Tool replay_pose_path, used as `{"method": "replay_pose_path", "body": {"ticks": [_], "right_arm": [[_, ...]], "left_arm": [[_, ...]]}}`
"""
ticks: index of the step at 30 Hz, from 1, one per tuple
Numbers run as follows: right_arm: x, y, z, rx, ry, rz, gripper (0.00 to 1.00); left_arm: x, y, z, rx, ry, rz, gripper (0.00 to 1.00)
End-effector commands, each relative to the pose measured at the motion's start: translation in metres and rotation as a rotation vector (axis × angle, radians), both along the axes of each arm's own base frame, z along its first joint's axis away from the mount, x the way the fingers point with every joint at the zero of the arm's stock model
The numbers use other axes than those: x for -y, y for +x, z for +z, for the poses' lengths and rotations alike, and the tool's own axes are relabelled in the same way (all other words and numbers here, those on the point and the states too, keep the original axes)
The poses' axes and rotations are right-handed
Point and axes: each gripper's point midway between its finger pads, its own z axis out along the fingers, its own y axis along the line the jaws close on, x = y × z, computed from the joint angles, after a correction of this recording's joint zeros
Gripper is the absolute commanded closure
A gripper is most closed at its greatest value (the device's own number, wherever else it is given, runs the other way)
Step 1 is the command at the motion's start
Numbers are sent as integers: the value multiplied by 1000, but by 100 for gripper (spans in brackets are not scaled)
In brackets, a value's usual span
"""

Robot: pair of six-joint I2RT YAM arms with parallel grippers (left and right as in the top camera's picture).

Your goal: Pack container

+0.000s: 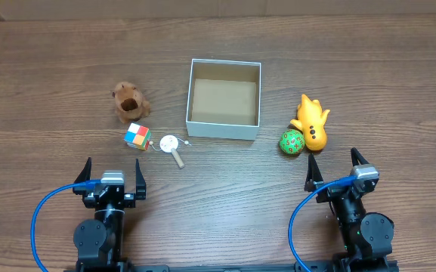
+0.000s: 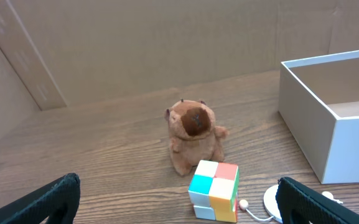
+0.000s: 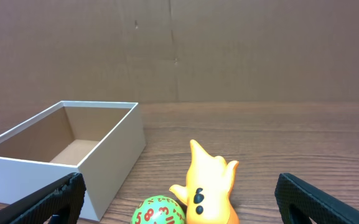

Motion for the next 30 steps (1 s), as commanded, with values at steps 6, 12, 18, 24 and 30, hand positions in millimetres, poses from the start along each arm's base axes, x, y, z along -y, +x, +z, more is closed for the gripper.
{"method": "replay_pose_path", "body": {"ticks": [6, 12, 18, 24, 30], "right_arm": [[10, 1, 20, 91, 4, -58, 0], [15, -4, 47, 124, 103, -83, 0], [42, -7, 88, 36, 105, -239, 0], [41, 17, 139, -140, -33, -255, 0], [27, 69, 157, -470, -129, -193, 0]], "left_arm": [[1, 0, 1, 9, 10, -7, 0], [1, 0, 1, 9, 10, -7, 0], [1, 0, 1, 9, 10, -7, 0], [1, 0, 1, 9, 10, -7, 0], [1, 0, 1, 9, 10, -7, 0]]}}
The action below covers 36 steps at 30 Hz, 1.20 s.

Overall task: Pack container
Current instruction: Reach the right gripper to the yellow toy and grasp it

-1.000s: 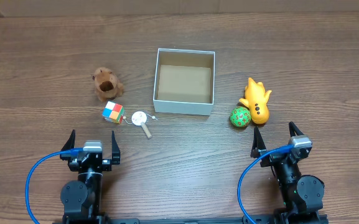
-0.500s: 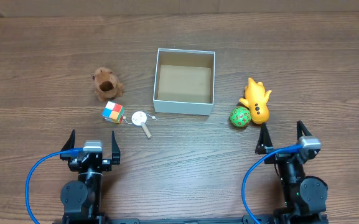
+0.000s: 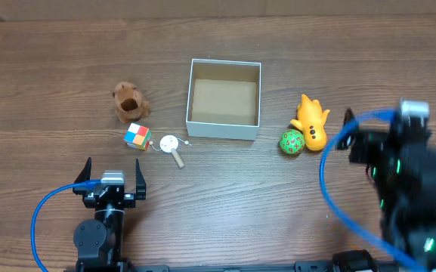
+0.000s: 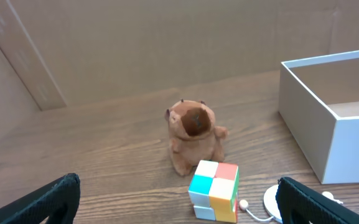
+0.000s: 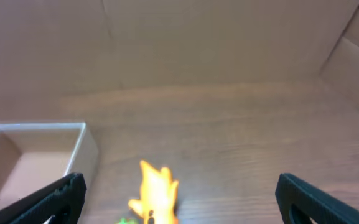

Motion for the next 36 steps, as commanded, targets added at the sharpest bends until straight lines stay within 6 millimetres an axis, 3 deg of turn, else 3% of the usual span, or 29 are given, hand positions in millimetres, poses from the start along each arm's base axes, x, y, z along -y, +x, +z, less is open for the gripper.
{"method": "replay_pose_path", "body": {"ticks": [1, 6, 12, 18, 24, 28, 36], "right_arm": [[-12, 38, 16, -121, -23, 48, 0], [-18, 82, -1, -229, -26, 52, 0], [-18, 115, -56, -365, -41, 41, 0], [-13, 142, -125, -522, -47, 20, 0], [1, 139, -179, -676, 0, -52, 11], [0, 122, -209, -807, 50, -34, 9], [-27, 113, -221, -865, 125, 128, 11]], "left_arm": [[1, 0, 1, 7, 10, -7, 0], [1, 0, 1, 7, 10, -7, 0], [1, 0, 1, 7, 10, -7, 0], [1, 0, 1, 7, 10, -7, 0], [1, 0, 1, 7, 10, -7, 0], [1, 0, 1, 7, 10, -7, 0], [1, 0, 1, 7, 10, -7, 0]]}}
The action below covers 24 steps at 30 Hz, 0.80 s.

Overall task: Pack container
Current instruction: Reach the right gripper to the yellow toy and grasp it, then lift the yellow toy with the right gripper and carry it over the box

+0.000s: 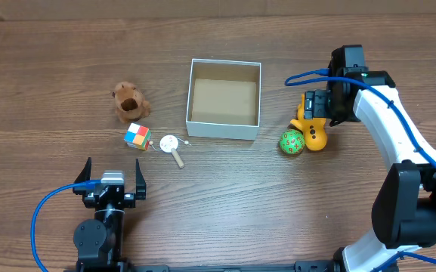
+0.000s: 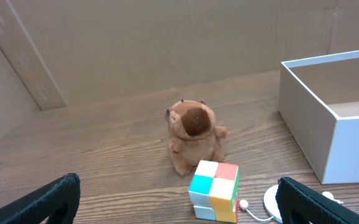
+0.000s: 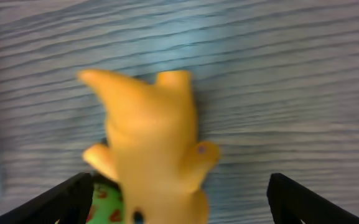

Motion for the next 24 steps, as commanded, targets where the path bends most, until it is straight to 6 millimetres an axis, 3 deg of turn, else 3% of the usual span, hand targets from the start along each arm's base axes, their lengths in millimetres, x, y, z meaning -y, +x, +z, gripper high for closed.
{"method": "replay_pose_path", "body": {"ticks": [1, 9, 11, 12, 24], "right_arm": [[-15, 3, 6, 17, 70, 60, 11], [-15, -6, -17, -4, 71, 55, 13], [-15, -7, -21, -2, 72, 55, 17], [-15, -8, -25, -4, 71, 55, 24], [-15, -11, -36, 2, 72, 55, 30]], "left_arm": [[1, 0, 1, 8, 10, -7, 0], [1, 0, 1, 8, 10, -7, 0], [1, 0, 1, 8, 10, -7, 0], [1, 0, 1, 8, 10, -7, 0], [1, 0, 1, 8, 10, -7, 0]]}}
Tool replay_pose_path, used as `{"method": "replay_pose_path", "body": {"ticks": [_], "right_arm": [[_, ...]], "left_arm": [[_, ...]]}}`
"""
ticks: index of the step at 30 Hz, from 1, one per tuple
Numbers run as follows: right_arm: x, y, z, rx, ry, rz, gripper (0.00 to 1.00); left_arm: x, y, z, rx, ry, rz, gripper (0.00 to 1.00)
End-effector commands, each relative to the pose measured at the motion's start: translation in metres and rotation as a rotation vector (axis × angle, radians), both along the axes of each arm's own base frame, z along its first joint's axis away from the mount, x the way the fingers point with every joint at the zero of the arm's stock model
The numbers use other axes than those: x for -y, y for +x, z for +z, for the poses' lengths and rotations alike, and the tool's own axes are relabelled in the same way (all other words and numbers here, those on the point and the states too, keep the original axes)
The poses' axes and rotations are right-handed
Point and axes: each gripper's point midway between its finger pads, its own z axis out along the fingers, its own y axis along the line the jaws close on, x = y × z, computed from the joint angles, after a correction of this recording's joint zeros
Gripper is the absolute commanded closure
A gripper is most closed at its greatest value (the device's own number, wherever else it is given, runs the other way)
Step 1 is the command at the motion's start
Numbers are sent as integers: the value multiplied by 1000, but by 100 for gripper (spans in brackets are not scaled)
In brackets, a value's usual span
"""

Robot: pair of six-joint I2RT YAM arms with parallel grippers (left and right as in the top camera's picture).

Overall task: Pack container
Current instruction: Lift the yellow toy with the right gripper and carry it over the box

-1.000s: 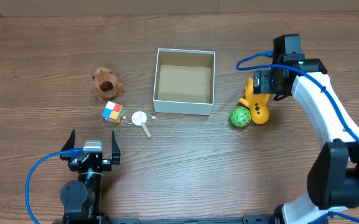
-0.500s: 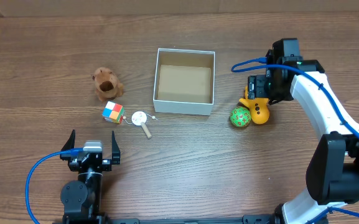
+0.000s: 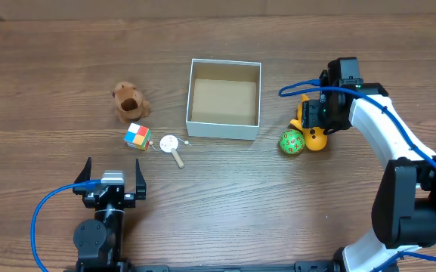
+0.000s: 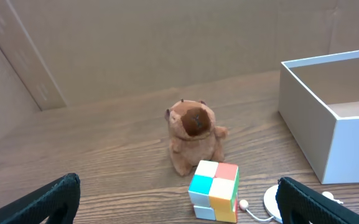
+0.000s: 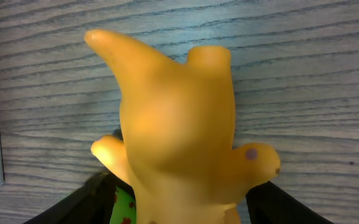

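Observation:
The white open box (image 3: 221,130) stands mid-table, nothing in it. To its right lies a yellow rubber toy (image 3: 313,134) against a green ball (image 3: 291,143). My right gripper (image 3: 320,113) is low over the yellow toy (image 5: 179,124), open, with a finger on each side of its body; the right gripper (image 5: 179,199) has the green ball (image 5: 123,208) showing by its left finger. Left of the box sit a brown plush (image 3: 129,100), a coloured cube (image 3: 137,137) and a white disc with a handle (image 3: 171,143). My left gripper (image 3: 112,177) is open at the front.
The left wrist view shows the plush (image 4: 195,134), the cube (image 4: 214,190) and the box wall (image 4: 353,149) ahead of the open left gripper (image 4: 178,186). Blue cables trail from both arms. Cardboard walls stand round the table.
My right gripper has come lower onto the yellow toy, and its fingers now stand closer together round the toy's body. The toy, the ball and the left arm have not moved.
Both grippers were open at rest near the front edge. Then the right arm was raised and out toward the right side. Then it hung over the yellow toy, and now its fingers flank the toy. Left arm and all objects stayed put.

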Motion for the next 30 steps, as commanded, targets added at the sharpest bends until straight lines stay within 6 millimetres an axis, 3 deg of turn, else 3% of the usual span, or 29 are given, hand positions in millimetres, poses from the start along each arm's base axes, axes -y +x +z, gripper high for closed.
{"method": "replay_pose_path", "body": {"ticks": [1, 3, 6, 9, 13, 17, 21, 25, 28, 30], "right_arm": [[-2, -2, -7, 5, 6, 7, 34], [-2, -3, -7, 5, 6, 6, 46], [-2, -4, -8, 1, 6, 6, 49], [-2, -4, -8, 2, 5, 6, 61], [-2, -1, -7, 11, 5, 6, 93], [2, 10, 5, 44, -14, -8, 96], [1, 33, 58, 108, -11, -8, 96], [-8, 54, 140, 212, 2, -8, 96], [-33, 59, 197, 296, 54, 13, 96], [-55, 58, 219, 334, 79, 41, 96]], "left_arm": [[1, 0, 1, 8, 10, -7, 0], [1, 0, 1, 8, 10, -7, 0], [1, 0, 1, 8, 10, -7, 0], [1, 0, 1, 8, 10, -7, 0], [1, 0, 1, 8, 10, -7, 0], [1, 0, 1, 8, 10, -7, 0], [1, 0, 1, 8, 10, -7, 0], [1, 0, 1, 8, 10, -7, 0], [1, 0, 1, 8, 10, -7, 0], [1, 0, 1, 8, 10, -7, 0]]}}
